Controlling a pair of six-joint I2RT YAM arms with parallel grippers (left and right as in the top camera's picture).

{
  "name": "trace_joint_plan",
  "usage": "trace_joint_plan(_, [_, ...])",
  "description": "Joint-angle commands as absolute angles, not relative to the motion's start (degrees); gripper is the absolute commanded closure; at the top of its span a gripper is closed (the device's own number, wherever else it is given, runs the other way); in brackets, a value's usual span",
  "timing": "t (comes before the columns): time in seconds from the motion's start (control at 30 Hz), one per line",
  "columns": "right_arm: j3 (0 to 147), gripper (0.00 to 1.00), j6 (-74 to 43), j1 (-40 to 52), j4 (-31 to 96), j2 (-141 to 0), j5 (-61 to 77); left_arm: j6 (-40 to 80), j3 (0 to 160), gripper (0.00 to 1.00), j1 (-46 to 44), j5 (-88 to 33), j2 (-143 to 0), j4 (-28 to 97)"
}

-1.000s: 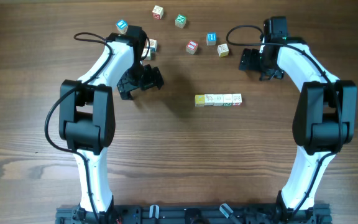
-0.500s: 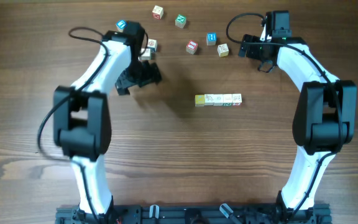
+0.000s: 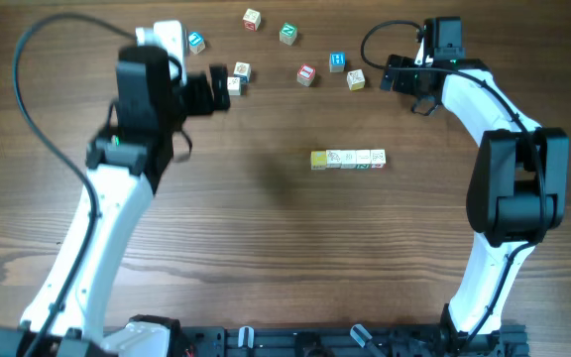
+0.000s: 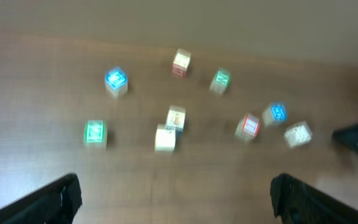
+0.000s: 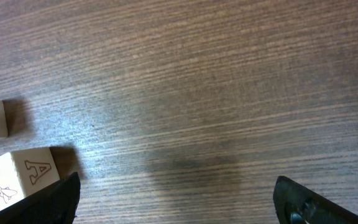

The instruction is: Form a horizontal line

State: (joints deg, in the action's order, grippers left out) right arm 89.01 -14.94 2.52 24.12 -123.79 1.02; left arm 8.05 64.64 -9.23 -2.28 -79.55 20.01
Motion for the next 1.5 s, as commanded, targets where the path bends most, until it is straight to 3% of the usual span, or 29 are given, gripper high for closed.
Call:
trace_joint_plan(0.0, [88.79, 0.00, -15.03, 2.28, 23.99, -124.29, 0.43, 6.87, 57.58, 0.00, -8.82, -3.62, -73.54, 24.43])
trace_joint_plan(0.1, [88.79, 0.00, -15.03, 2.28, 23.97, -124.29, 0.45, 6.39, 53.06, 0.00, -8.14, -2.68, -72.51, 20.84])
trace_joint_plan(0.33, [88.79, 0.00, -15.05, 2.28, 23.97, -124.29, 0.43, 6.46, 29.34, 0.00, -7.16, -7.49, -67.05, -9.93])
trace_joint_plan(0.5, [88.79, 0.00, -15.03, 2.28, 23.99, -124.29, 0.43, 9.32, 15.03, 0.00, -6.15, -7.68, -62.72, -21.30])
trace_joint_plan(0.6, [88.79, 0.00, -15.03, 2.28, 23.99, -124.29, 0.45, 16.03, 8.86, 0.00, -2.74, -8.62, -58.54, -21.43])
trace_joint_plan(0.8, [88.79, 0.00, -15.05, 2.28, 23.99, -124.29, 0.45, 16.86, 0.47, 0.00, -1.21, -9.61, -46.68, -20.03])
trace_joint_plan(1.1, [88.79, 0.00, -15.03, 2.28, 23.97, -124.29, 0.43, 16.86, 0.32, 0.00, -1.21, -5.34, -25.43, 4.19])
trace_joint_plan(1.47, [88.79, 0.00, -15.03, 2.28, 23.99, -124.29, 0.43, 12.80, 0.32, 0.00, 0.86, -3.95, -0.27, 4.38])
